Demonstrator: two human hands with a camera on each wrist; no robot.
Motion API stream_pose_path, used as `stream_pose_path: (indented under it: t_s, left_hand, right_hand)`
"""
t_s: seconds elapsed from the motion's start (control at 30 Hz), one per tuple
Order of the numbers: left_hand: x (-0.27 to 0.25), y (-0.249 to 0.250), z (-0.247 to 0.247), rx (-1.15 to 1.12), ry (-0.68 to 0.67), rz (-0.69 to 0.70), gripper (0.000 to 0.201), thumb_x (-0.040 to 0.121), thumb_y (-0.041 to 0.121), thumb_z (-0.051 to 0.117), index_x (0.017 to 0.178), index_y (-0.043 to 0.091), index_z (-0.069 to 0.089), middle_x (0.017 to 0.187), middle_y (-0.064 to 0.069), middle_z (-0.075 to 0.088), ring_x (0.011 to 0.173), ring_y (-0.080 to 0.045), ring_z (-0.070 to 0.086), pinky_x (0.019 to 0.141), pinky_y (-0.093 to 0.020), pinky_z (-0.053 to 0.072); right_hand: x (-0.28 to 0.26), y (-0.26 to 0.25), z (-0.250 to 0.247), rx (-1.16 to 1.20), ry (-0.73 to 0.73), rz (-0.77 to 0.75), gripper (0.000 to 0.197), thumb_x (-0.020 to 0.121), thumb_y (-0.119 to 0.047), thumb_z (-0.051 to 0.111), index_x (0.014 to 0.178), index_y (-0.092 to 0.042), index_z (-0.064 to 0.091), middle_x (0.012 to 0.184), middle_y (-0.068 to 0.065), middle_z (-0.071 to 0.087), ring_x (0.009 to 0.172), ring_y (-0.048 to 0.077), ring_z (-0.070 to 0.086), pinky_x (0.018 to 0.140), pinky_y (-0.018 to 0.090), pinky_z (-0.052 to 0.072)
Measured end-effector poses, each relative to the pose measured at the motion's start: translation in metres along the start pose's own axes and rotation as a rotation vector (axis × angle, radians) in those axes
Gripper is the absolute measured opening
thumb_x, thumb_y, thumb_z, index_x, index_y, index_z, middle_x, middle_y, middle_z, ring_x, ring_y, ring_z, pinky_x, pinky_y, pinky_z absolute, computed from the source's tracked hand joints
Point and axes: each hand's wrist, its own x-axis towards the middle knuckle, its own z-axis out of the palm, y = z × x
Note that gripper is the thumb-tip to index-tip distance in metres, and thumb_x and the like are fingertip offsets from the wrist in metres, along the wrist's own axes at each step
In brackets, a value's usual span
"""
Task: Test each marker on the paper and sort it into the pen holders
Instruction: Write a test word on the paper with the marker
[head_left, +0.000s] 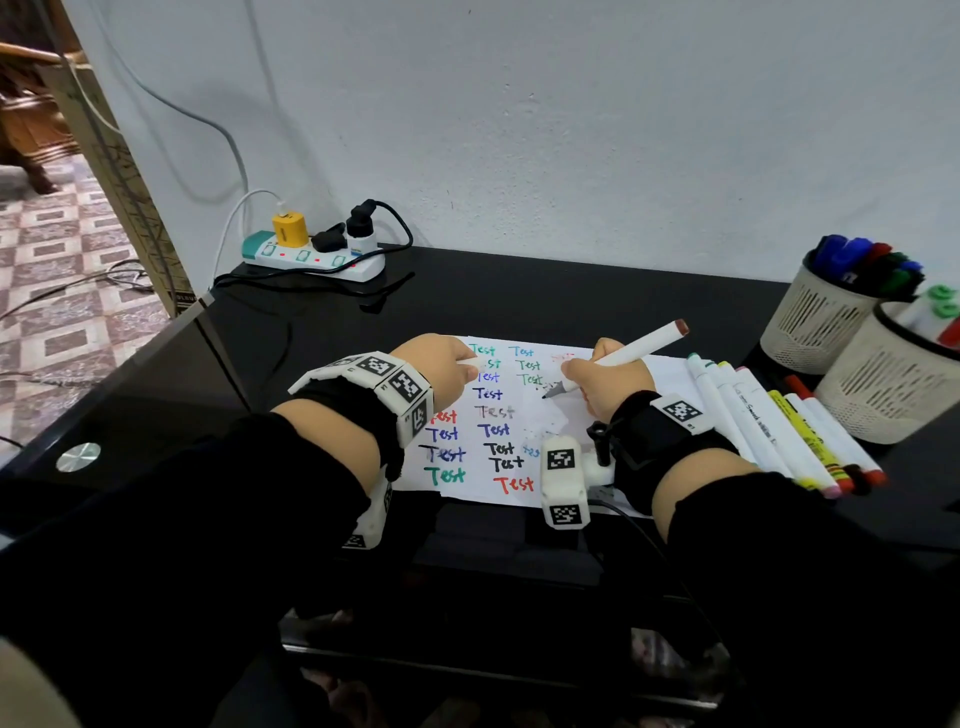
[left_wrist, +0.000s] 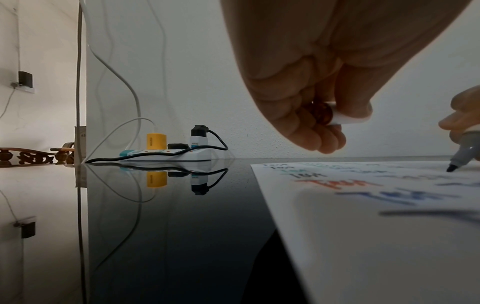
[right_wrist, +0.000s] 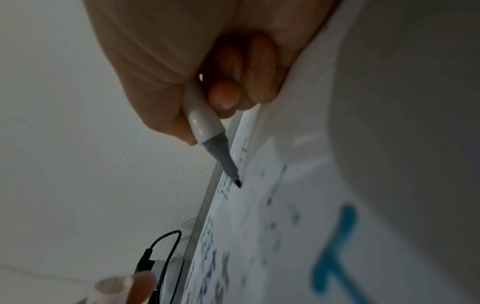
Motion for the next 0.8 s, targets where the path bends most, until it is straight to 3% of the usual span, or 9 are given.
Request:
stream_pose_path:
  t_s: [0.27,0.5,0.67,0.8]
  left_hand:
    - [-0.0001,-0.0005,0.0004,-0.013,0.001,0.017,0.036,0.1,0.026,0.039,0.133,0.016,0.049,0.125,-0.004,0.057,0.112,-0.02,0.054,0.085,-0.025,0.038]
    - [-0.0009,-0.0005,0.0003,-0.012,0.001,0.013,0.039,0.1,0.027,0.038,0.137,0.017,0.045,0.131,-0.003,0.054,0.117,-0.019,0.052,0.091,-0.026,0.039]
    - [0.0,-0.0025,0.0009,-0.034,-0.006,0.017,0.038,0.1,0.028,0.04,0.137,0.019,0.046,0.13,-0.002,0.054,0.116,-0.018,0.052,0.087,-0.025,0.038]
    - [-0.0009,-0.0011,-0.0011,-0.044,-0.051,0.04,0.039,0.1,0.029,0.041,0.137,0.02,0.045,0.128,-0.002,0.055,0.114,-0.018,0.053,0.088,-0.024,0.039]
  right_hand:
    - [0.0011,0.0006,-0.0005,0.011,0.003,-0.011,0.043,0.082,-0.009,0.061,0.059,-0.018,0.026,0.056,0.002,0.03,0.05,0.016,0.027,0.05,0.027,0.024]
    - [0.0019,0.0026,-0.0018,0.041,0.047,-0.012,0.041,0.084,-0.008,0.059,0.06,-0.017,0.028,0.055,0.002,0.032,0.049,0.016,0.029,0.049,0.026,0.025]
    - [0.0022,0.0031,-0.0019,0.033,0.019,0.002,0.04,0.083,-0.009,0.06,0.06,-0.018,0.028,0.056,0.003,0.031,0.05,0.017,0.029,0.051,0.029,0.026]
    - [0.004,0.0024,-0.0029,0.123,0.001,0.057,0.042,0.084,-0.006,0.06,0.06,-0.017,0.028,0.053,0.004,0.032,0.043,0.015,0.028,0.042,0.024,0.025]
